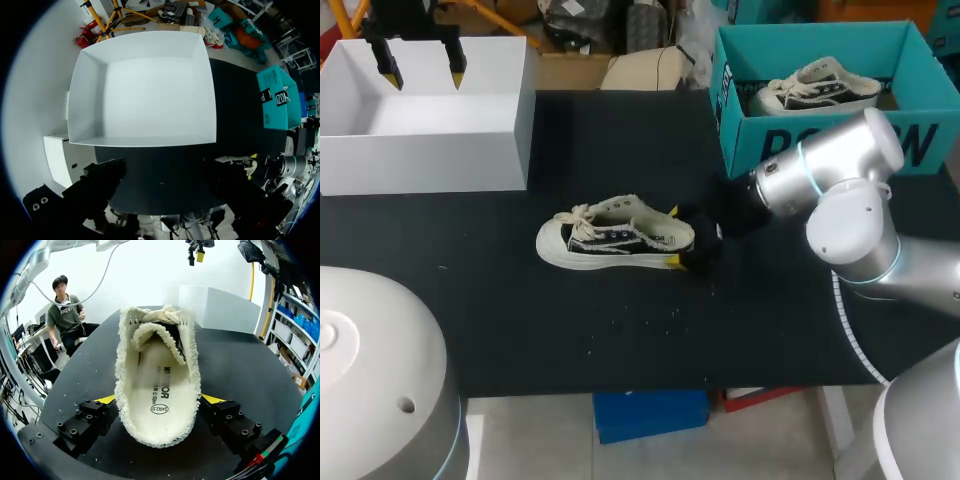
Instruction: Take the shoe out of the shoebox, open the shoe tongue, remove and reinsert the insole, then place the shoe into the shoebox
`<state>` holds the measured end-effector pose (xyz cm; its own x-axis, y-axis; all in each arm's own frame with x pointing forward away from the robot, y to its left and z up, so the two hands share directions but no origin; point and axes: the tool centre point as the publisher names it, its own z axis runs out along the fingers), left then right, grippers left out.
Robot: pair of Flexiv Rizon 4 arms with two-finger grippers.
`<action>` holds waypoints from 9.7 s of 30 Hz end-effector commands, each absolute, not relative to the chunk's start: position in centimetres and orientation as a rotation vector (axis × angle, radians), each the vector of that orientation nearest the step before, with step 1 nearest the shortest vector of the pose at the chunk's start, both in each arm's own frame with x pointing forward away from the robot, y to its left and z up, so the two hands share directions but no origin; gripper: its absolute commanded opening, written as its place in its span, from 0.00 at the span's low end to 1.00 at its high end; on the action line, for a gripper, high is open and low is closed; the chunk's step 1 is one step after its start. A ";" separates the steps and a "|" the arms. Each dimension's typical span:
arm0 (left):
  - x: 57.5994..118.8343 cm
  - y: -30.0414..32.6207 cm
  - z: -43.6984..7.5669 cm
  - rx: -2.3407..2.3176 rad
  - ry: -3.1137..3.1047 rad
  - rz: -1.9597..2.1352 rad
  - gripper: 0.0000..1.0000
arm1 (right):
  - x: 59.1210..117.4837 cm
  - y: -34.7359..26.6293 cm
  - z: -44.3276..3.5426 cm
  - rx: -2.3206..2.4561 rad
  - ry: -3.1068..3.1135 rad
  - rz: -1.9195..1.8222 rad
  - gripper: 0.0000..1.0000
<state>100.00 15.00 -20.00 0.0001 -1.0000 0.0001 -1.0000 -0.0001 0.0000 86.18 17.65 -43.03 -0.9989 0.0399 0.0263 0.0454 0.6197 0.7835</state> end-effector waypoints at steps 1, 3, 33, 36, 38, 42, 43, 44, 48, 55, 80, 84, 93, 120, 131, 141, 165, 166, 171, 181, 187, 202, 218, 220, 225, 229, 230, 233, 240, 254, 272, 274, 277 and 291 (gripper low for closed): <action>100.0 15.0 -20.0 2.222 -2.221 0.000 1.00 | 86.4 18.2 -43.7 -0.076 -2.814 -1.378 1.00; 100.0 15.0 -20.0 2.222 -2.221 0.000 1.00 | 86.4 18.3 -43.7 -0.076 -2.812 -1.379 1.00; 95.8 5.4 -17.7 2.233 -2.368 0.013 1.00 | 86.4 18.5 -44.4 -0.090 -2.800 -1.384 0.00; 94.6 3.3 -18.1 2.214 -2.393 -0.002 1.00 | 86.4 18.5 -44.4 -0.090 -2.800 -1.384 0.00; 93.8 1.9 -18.2 2.210 -2.400 -0.007 1.00 | 86.4 18.5 -44.4 -0.090 -2.800 -1.384 0.00; 93.1 0.4 -18.4 2.221 -2.374 -0.031 1.00 | 86.4 18.5 -44.4 -0.090 -2.800 -1.384 0.00; 93.1 0.4 -18.4 2.221 -2.374 -0.031 1.00 | 86.4 18.5 -44.4 -0.090 -2.800 -1.384 0.00; 93.1 0.4 -18.4 2.221 -2.374 -0.031 1.00 | 86.4 18.5 -44.4 -0.090 -2.800 -1.384 0.00; 93.1 0.4 -18.4 2.221 -2.374 -0.031 1.00 | 86.4 18.5 -44.4 -0.090 -2.800 -1.384 0.00; 93.1 0.4 -18.4 2.221 -2.374 -0.031 1.00 | 86.4 18.5 -44.4 -0.090 -2.800 -1.384 0.00; 84.4 -11.8 -25.5 2.251 -2.335 -0.287 1.00 | 86.4 18.5 -44.4 -0.090 -2.800 -1.384 0.00; 83.8 -12.7 -27.4 2.229 -2.340 -0.321 1.00 | 86.4 18.5 -44.4 -0.090 -2.800 -1.384 0.00; 83.8 -14.0 -30.3 2.214 -2.402 -0.405 1.00 | 86.4 18.5 -44.4 -0.090 -2.800 -1.384 0.00; 85.3 -13.3 -36.5 2.173 -2.577 -0.687 1.00 | 86.4 18.5 -44.4 -0.090 -2.800 -1.384 0.00; 85.6 -12.2 -36.4 2.180 -2.586 -0.702 0.00 | 86.4 18.5 -44.4 -0.090 -2.800 -1.384 0.00; 85.5 -12.2 -36.3 2.168 -2.603 -0.698 0.00 | 86.4 18.5 -44.4 -0.090 -2.800 -1.384 0.00; 86.6 -11.1 -32.9 2.222 -2.655 -0.579 0.00 | 86.4 18.5 -44.4 -0.090 -2.800 -1.384 0.00; 86.5 -10.8 -32.9 2.231 -2.650 -0.581 0.00 | 86.4 18.5 -44.4 -0.090 -2.800 -1.384 0.00; 86.2 -8.8 -32.9 2.273 -2.625 -0.614 0.00 | 86.4 18.5 -44.4 -0.090 -2.800 -1.384 0.00; 85.9 -5.4 -33.2 2.359 -2.535 -0.672 0.00 | 86.4 18.5 -44.4 -0.090 -2.800 -1.384 0.04; 86.3 -3.8 -32.9 2.390 -2.446 -0.661 1.00 | 86.4 18.5 -44.4 -0.090 -2.800 -1.384 0.04; 86.8 -1.5 -31.5 2.471 -2.423 -0.663 1.00 | 86.4 18.5 -44.4 -0.090 -2.800 -1.384 0.02; 85.7 0.4 -32.7 2.466 -2.377 -0.763 1.00 | 86.4 18.5 -44.4 -0.090 -2.800 -1.384 0.02; 85.5 0.5 -32.8 2.457 -2.379 -0.777 1.00 | 86.4 18.5 -44.4 -0.090 -2.800 -1.384 0.02; 85.1 0.9 -33.4 2.441 -2.368 -0.811 1.00 | 86.4 18.5 -44.4 -0.090 -2.800 -1.384 0.02; 84.8 1.2 -33.9 2.427 -2.357 -0.836 1.00 | 86.4 18.5 -44.4 -0.090 -2.800 -1.384 0.02; 84.7 1.3 -34.0 2.426 -2.355 -0.839 1.00 | 86.4 18.5 -44.4 -0.090 -2.800 -1.384 0.02; 84.7 1.4 -34.1 2.423 -2.352 -0.845 1.00 | 86.4 18.5 -44.4 -0.090 -2.800 -1.384 0.02; 84.9 0.3 -30.2 2.276 -2.505 -0.687 1.00 | 86.4 18.5 -44.4 -0.090 -2.800 -1.384 0.02; 83.7 -6.8 -22.4 0.297 -2.896 -0.135 0.00 | 86.4 18.5 -44.4 -0.090 -2.800 -1.384 0.04; 83.7 -7.2 -21.9 -0.074 -2.778 -0.023 0.00 | 86.4 18.5 -44.4 -0.090 -2.800 -1.384 0.03; 83.7 -7.2 -21.9 -0.074 -2.778 -0.023 0.00 | 86.4 18.5 -44.4 -0.090 -2.800 -1.384 0.03; 83.8 -7.5 -22.3 -0.254 -2.778 0.173 0.00 | 86.4 18.5 -44.4 -0.090 -2.800 -1.384 0.03; 84.0 -8.8 -22.3 -0.463 -2.805 0.333 0.00 | 86.4 18.5 -44.4 -0.090 -2.800 -1.384 0.04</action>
